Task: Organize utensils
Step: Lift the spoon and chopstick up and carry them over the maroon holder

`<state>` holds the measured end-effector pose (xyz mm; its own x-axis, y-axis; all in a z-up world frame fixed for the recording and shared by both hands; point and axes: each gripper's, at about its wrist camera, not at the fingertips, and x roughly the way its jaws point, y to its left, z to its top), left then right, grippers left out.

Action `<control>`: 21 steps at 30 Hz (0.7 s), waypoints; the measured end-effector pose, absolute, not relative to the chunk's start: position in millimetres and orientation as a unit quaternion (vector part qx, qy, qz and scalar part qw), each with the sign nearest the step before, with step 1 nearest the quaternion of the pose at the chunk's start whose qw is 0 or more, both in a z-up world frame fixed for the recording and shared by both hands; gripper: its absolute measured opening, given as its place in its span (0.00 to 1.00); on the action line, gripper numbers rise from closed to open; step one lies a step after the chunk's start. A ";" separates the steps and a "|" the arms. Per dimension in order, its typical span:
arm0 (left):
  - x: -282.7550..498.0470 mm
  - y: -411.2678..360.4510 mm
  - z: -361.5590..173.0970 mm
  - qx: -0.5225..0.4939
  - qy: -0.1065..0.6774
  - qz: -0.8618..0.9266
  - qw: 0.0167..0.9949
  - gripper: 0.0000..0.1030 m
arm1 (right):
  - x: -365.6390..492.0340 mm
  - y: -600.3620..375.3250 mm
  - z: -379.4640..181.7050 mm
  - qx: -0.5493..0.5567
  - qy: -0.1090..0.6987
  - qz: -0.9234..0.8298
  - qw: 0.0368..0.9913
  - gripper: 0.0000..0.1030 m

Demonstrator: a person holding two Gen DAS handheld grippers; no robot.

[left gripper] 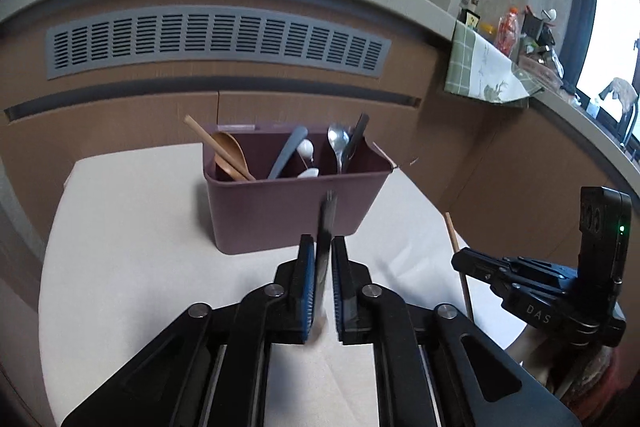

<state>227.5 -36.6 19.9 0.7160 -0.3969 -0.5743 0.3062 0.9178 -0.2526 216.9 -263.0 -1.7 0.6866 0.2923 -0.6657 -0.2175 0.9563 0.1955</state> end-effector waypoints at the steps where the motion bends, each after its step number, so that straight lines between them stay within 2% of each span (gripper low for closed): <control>1: 224.5 -33.3 17.6 -0.069 0.322 -0.192 0.925 0.07 | 216.1 -261.5 2.0 0.048 0.365 0.139 0.919 0.06; 21: 220.7 -23.7 32.3 -0.077 0.301 -0.187 0.932 0.03 | 220.6 -252.8 3.5 0.026 0.365 0.121 0.923 0.06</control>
